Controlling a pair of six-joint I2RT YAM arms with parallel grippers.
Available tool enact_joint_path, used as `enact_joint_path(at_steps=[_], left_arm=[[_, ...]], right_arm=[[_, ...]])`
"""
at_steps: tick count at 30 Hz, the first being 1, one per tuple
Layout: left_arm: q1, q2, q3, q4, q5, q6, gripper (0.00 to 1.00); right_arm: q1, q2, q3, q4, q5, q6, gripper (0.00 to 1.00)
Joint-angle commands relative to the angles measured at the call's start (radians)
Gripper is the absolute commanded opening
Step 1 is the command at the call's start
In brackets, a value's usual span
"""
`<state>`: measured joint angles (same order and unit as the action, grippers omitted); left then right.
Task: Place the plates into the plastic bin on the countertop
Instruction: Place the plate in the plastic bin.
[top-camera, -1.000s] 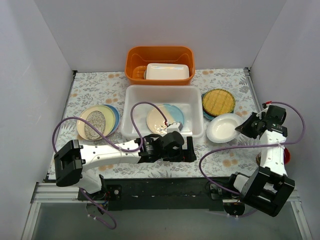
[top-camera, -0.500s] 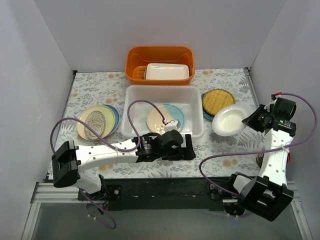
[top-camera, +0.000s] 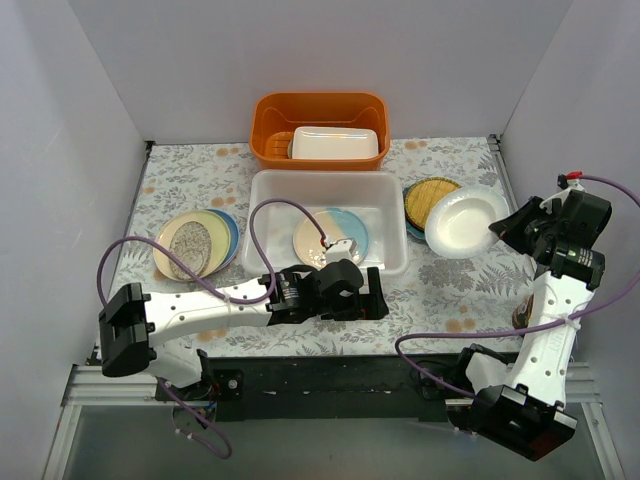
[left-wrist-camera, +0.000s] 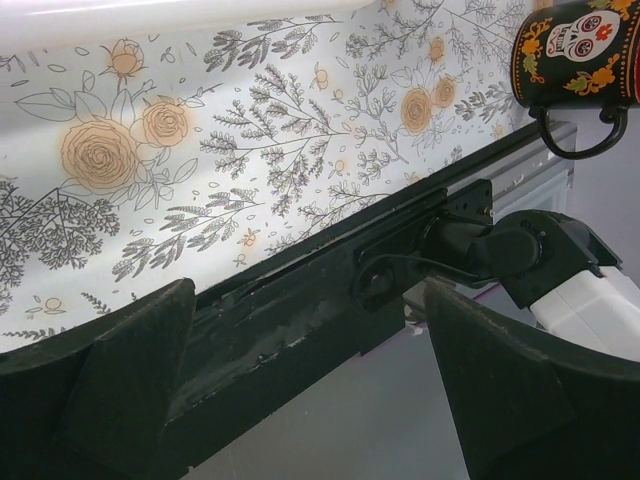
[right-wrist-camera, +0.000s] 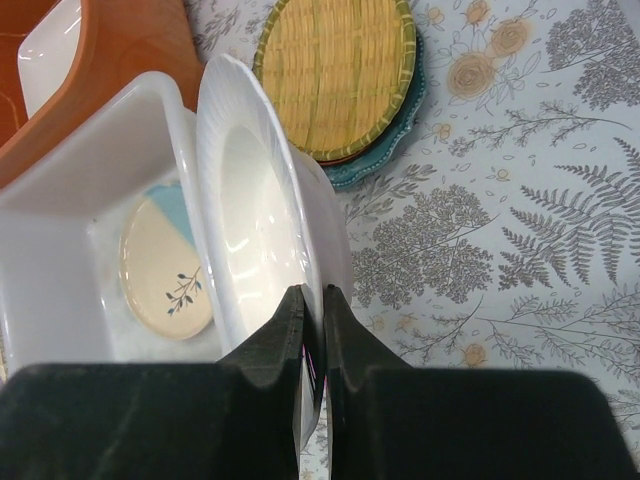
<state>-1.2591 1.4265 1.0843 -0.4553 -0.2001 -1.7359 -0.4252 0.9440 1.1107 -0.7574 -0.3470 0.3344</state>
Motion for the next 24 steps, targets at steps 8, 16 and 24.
enact_joint_path(at_steps=[8, 16, 24], left_arm=[[0.030, -0.112, 0.085, -0.206, -0.130, -0.011, 0.98], [0.183, -0.225, 0.045, -0.210, -0.055, 0.022, 0.98], [0.237, -0.199, 0.108, -0.276, -0.025, 0.067, 0.98]], right_arm=[[-0.001, 0.025, 0.028, 0.064, -0.214, 0.026, 0.01], [0.032, 0.049, -0.017, 0.090, -0.290, 0.026, 0.01], [0.308, 0.065, -0.028, 0.170, -0.153, 0.141, 0.01]])
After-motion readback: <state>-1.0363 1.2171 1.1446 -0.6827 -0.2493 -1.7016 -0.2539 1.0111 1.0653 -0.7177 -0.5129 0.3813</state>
